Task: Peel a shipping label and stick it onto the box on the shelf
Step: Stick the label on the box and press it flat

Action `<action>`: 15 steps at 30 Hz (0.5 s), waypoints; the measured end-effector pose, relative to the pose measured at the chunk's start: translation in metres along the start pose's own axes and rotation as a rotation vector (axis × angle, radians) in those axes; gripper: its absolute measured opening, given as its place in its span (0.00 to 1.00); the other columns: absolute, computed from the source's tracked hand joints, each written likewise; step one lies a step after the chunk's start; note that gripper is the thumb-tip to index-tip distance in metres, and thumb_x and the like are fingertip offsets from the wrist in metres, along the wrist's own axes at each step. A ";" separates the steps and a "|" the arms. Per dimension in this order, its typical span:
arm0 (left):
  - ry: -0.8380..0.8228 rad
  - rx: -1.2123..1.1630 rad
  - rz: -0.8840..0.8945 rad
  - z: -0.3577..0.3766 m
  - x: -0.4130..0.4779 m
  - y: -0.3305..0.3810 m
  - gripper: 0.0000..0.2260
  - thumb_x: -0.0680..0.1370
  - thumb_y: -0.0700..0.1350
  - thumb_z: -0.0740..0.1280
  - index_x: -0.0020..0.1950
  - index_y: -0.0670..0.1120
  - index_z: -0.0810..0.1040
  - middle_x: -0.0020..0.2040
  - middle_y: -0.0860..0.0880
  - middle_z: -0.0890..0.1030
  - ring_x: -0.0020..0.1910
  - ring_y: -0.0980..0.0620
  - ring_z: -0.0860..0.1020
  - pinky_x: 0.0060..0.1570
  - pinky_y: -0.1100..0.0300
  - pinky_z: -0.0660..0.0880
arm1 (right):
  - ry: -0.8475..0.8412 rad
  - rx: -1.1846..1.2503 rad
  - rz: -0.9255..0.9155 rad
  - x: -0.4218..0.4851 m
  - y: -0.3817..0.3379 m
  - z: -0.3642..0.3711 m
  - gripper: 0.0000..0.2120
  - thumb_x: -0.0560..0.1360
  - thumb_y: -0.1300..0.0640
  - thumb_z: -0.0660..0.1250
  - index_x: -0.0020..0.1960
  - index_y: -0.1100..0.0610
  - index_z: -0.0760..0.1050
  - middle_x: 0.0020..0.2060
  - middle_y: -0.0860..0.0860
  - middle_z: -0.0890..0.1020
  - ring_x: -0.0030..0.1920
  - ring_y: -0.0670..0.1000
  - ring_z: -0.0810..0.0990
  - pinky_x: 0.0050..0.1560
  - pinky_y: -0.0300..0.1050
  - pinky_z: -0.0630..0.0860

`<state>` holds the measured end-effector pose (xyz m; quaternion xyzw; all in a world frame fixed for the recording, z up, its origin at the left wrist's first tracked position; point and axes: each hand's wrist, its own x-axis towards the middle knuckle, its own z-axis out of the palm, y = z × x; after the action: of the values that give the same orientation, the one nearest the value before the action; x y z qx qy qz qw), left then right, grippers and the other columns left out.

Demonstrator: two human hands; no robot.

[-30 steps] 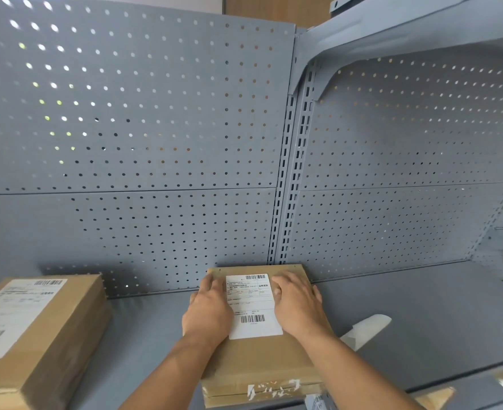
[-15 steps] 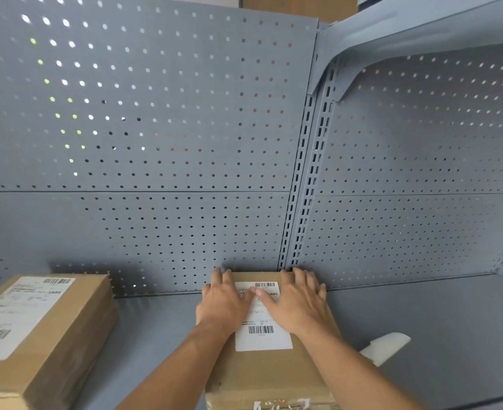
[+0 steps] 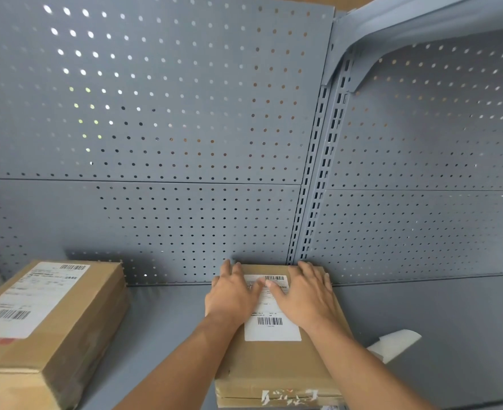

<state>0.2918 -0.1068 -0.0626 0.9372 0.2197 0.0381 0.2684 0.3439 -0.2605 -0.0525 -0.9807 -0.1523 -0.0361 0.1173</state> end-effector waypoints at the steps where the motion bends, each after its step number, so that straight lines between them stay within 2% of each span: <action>1: 0.000 0.013 0.001 0.000 0.000 0.000 0.36 0.79 0.68 0.57 0.80 0.48 0.59 0.83 0.50 0.53 0.78 0.42 0.61 0.68 0.42 0.70 | 0.000 -0.008 -0.015 -0.001 0.000 -0.001 0.44 0.73 0.23 0.49 0.75 0.53 0.68 0.78 0.53 0.66 0.79 0.55 0.60 0.80 0.59 0.54; 4: -0.003 0.030 0.002 0.001 0.000 -0.001 0.35 0.79 0.67 0.58 0.79 0.48 0.60 0.83 0.50 0.53 0.78 0.41 0.62 0.67 0.42 0.70 | -0.004 -0.010 -0.016 -0.001 0.000 -0.003 0.41 0.75 0.25 0.53 0.75 0.53 0.68 0.78 0.53 0.67 0.78 0.56 0.63 0.79 0.56 0.57; 9: -0.002 0.019 0.008 0.002 0.002 -0.003 0.26 0.83 0.57 0.56 0.78 0.47 0.62 0.83 0.50 0.54 0.76 0.41 0.64 0.66 0.42 0.71 | 0.034 0.010 -0.014 -0.002 0.001 -0.005 0.24 0.81 0.41 0.57 0.72 0.52 0.72 0.72 0.51 0.74 0.72 0.56 0.70 0.76 0.52 0.62; 15: -0.029 0.016 0.018 -0.001 0.006 -0.003 0.22 0.83 0.53 0.53 0.76 0.46 0.64 0.81 0.47 0.57 0.73 0.39 0.67 0.64 0.41 0.72 | 0.005 0.049 -0.008 -0.001 0.001 -0.012 0.21 0.82 0.45 0.57 0.70 0.53 0.75 0.71 0.52 0.75 0.70 0.58 0.71 0.74 0.51 0.65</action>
<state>0.2958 -0.1016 -0.0637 0.9417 0.2077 0.0253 0.2634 0.3427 -0.2648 -0.0413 -0.9768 -0.1568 -0.0352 0.1417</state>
